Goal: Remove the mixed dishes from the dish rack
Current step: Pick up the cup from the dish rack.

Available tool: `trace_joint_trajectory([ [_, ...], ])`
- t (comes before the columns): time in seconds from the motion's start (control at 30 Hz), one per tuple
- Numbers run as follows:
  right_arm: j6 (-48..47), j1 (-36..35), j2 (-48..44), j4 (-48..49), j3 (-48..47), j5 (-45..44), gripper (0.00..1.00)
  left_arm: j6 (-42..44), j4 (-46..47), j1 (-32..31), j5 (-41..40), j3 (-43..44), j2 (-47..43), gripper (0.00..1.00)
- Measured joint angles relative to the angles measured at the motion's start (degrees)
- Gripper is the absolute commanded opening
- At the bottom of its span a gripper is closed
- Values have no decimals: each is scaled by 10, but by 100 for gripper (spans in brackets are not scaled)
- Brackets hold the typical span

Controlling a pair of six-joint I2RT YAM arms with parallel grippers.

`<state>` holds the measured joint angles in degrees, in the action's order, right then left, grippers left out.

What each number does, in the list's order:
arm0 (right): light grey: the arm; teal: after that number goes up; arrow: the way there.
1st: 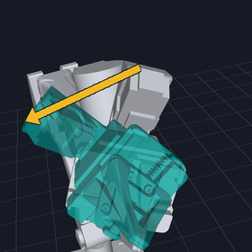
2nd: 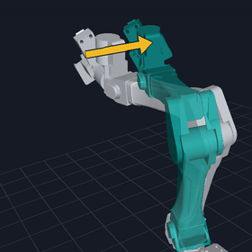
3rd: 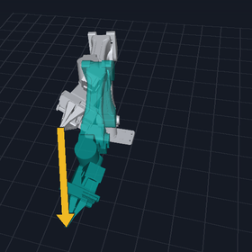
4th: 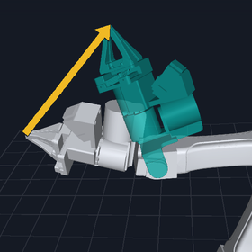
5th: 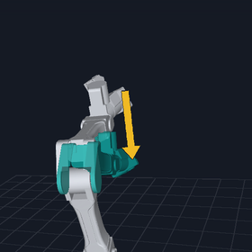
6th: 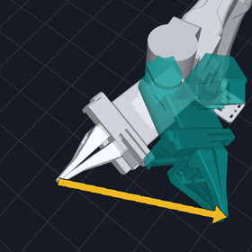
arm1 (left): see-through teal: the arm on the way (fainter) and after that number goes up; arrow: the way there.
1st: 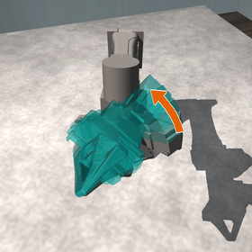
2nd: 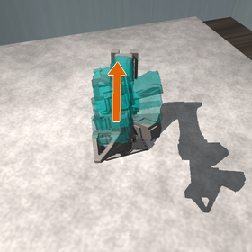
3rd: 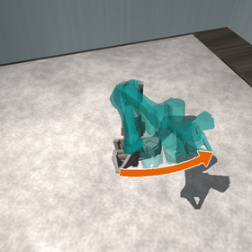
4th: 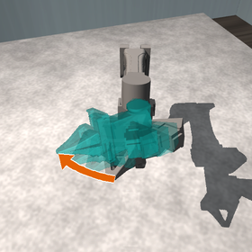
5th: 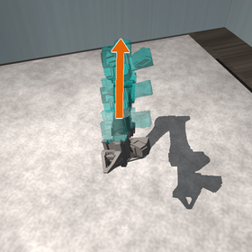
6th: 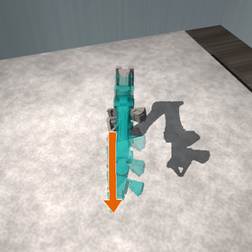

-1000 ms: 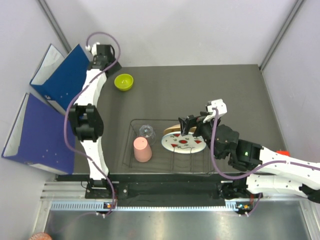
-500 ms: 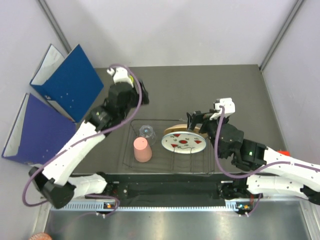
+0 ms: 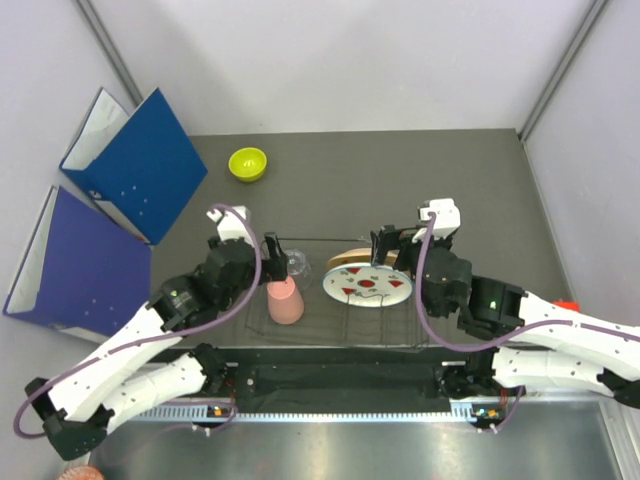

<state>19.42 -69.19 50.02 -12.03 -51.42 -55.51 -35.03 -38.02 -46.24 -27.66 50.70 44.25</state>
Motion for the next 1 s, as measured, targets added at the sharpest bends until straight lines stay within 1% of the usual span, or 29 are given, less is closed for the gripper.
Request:
trace_joint_trajectory([
  [0.1,8,0,4,-11,0,1,100,-16,-5,-24,0,-33,6,99],
  [0.23,14,0,4,-16,0,1,100,-33,-14,-46,4,-57,10,99],
  [0.43,23,0,5,-23,5,1,100,-51,-15,-56,9,-66,10,99],
  [0.53,28,0,12,-24,5,2,100,-59,-15,-58,15,-74,12,97],
  [0.77,30,0,19,-26,12,5,100,-71,-14,-63,33,-92,38,83],
  [0.8,30,0,19,-26,12,5,100,-72,-14,-64,35,-93,38,76],
  [0.87,30,0,19,-26,13,5,100,-74,-13,-64,39,-93,38,69],
  [0.9,30,0,19,-26,14,5,100,-73,-12,-65,39,-93,38,61],
  [0.93,31,0,19,-26,16,5,100,-71,-10,-65,38,-93,39,57],
  [1.0,32,0,19,-26,19,5,100,-71,-5,-66,36,-92,39,53],
])
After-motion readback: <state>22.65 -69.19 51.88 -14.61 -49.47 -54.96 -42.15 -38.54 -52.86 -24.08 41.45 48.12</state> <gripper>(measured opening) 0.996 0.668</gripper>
